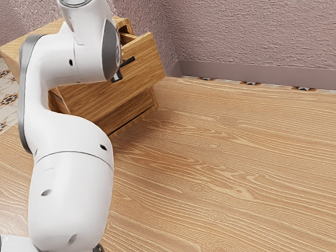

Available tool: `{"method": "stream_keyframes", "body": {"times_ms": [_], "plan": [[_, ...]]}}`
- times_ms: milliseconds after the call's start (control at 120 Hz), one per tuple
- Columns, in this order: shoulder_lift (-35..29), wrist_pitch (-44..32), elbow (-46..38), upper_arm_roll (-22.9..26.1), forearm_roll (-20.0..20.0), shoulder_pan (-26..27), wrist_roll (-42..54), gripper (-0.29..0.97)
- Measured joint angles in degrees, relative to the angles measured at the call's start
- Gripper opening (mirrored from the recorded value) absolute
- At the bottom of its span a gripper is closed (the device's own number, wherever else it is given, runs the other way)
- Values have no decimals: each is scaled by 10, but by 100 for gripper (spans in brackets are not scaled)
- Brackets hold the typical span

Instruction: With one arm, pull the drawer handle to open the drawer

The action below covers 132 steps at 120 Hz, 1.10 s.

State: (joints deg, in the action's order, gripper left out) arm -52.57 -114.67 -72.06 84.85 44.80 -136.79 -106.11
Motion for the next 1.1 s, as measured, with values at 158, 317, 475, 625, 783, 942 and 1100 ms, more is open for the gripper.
{"method": "stream_keyframes", "body": {"times_ms": [158,317,475,625,783,942,1100], "plan": [[0,-1,-1,-2,0,6,0,6],[-1,-1,-5,-3,1,10,0,6],[-2,-2,-14,-10,1,19,-1,6],[-5,-3,-14,-11,5,24,-1,6],[-7,-4,-14,-14,11,30,-1,6],[-10,-4,-24,-20,13,39,-1,6],[-14,-4,-26,-22,14,44,-1,6]]}}
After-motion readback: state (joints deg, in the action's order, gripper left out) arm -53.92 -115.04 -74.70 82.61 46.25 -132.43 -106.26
